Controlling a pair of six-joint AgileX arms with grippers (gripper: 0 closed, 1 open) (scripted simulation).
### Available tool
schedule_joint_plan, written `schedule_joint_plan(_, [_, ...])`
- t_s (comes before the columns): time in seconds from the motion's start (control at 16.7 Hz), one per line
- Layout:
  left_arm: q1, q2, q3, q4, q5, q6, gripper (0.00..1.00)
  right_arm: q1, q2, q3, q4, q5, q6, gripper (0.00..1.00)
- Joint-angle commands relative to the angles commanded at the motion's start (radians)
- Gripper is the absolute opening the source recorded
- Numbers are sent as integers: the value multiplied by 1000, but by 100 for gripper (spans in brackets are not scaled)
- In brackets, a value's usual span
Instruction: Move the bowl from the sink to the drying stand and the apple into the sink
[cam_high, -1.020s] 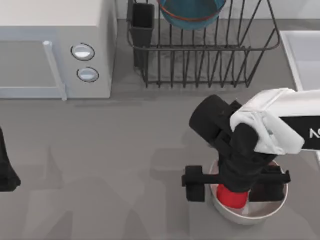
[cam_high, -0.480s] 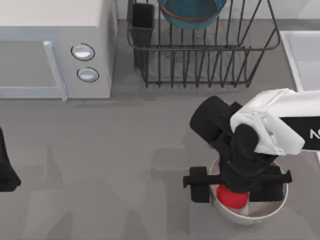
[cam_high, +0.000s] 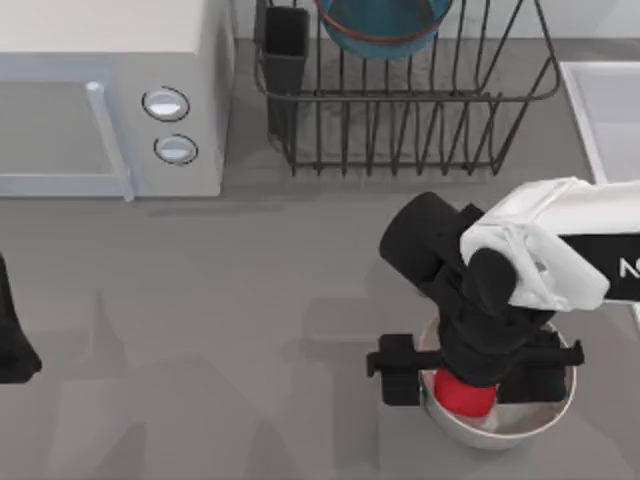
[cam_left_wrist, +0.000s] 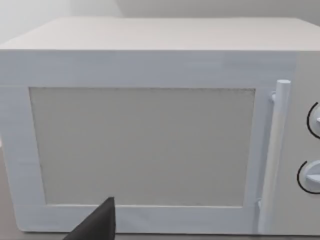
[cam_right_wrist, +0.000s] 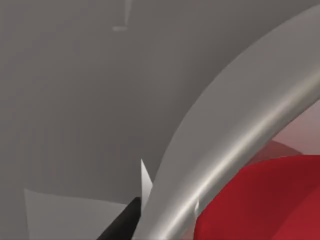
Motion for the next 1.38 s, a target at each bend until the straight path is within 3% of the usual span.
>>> schedule_joint_plan(0.06, [0, 0, 0, 0, 0, 0, 100, 0, -69, 32, -66, 47, -23, 0])
schedule_joint_plan(0.78, [0, 0, 0, 0, 0, 0, 100, -2, -200, 283, -454, 46, -28, 0])
schedule_joint_plan(1.14, [0, 0, 0, 0, 0, 0, 100, -6, -201, 283, -443, 41, -29, 0])
schedule_joint_plan(1.38, [0, 0, 0, 0, 0, 0, 100, -100, -212, 224, -299, 31, -93, 0])
